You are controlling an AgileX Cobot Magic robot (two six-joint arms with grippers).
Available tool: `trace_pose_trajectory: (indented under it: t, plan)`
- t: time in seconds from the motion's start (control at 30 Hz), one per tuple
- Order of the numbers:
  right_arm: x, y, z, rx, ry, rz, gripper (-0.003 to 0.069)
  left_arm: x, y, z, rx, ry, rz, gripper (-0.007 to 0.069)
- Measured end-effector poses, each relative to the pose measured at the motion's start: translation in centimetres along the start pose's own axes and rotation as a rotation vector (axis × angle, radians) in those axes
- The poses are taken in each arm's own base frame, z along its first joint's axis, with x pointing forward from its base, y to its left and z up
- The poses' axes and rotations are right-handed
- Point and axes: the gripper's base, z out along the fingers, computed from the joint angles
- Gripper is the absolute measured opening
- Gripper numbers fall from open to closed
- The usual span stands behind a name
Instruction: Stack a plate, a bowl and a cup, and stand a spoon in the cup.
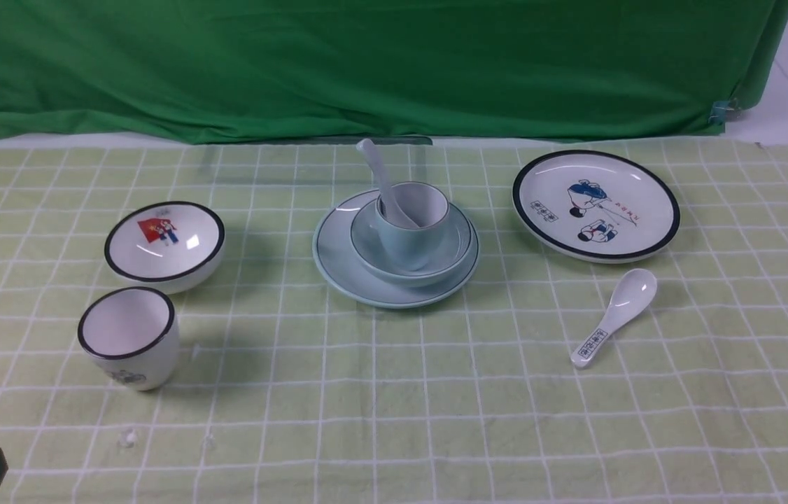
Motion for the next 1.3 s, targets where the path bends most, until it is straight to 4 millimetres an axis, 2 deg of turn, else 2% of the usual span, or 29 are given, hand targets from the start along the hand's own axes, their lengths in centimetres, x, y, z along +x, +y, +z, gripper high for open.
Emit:
trace_pose_trajectory:
  t: [1.3]
  plan:
    - [0.00,0.00,0.00,0.000,0.000,0.000,0.0235,0.00,0.00,0.00,-0.001,0.000,0.002,-0.0029]
